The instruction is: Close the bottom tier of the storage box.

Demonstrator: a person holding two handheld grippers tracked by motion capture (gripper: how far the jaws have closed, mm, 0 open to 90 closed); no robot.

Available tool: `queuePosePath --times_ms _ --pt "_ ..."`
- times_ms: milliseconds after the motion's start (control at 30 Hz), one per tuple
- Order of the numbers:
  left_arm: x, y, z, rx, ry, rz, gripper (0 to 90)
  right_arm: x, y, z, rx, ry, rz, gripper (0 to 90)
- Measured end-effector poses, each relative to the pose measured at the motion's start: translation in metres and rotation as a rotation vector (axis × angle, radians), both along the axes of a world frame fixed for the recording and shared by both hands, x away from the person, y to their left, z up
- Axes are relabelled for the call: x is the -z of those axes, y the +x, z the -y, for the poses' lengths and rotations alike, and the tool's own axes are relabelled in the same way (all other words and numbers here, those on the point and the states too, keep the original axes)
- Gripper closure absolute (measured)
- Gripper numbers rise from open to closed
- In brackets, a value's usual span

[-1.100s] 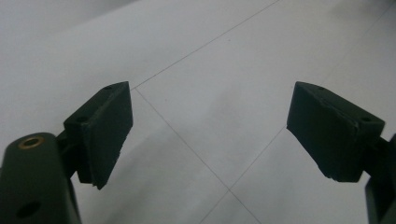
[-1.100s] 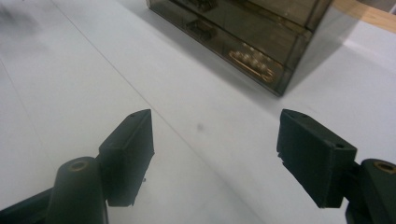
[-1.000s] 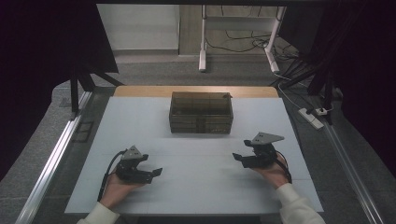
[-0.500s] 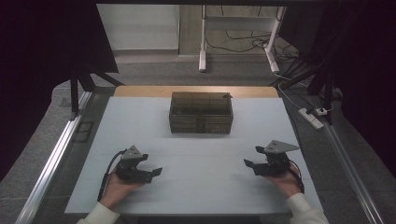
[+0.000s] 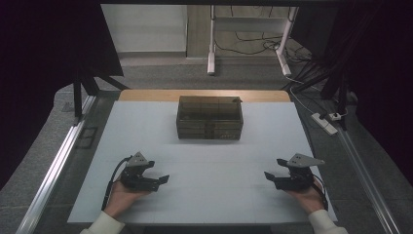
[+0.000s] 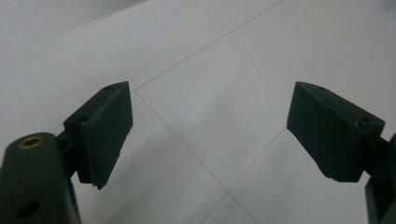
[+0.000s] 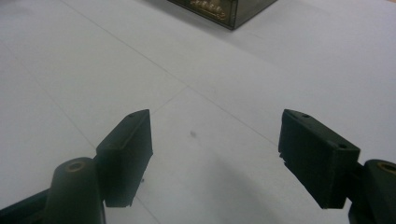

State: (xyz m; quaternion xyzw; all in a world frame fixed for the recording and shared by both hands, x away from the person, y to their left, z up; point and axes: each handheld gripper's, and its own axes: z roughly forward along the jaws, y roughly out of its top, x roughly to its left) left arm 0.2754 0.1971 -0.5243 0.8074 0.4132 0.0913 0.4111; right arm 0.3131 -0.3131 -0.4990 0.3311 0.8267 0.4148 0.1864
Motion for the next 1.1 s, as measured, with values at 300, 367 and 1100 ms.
queuePosePath --times_ms 300,367,1100 --pt "-0.0001 -0.0007 0.0008 0.004 0.001 0.0 15.2 -0.0037 0.0013 -0.0026 -0.006 0.01 0.031 26.3" --pt "-0.0002 -0.0007 0.0008 0.005 0.001 0.0 15.2 -0.0035 0.0012 -0.0028 -0.011 0.01 0.029 26.3" --pt "0.0004 -0.0005 0.0012 0.007 0.008 -0.001 15.2 -0.0031 0.002 -0.0058 -0.028 0.002 0.02 26.6"
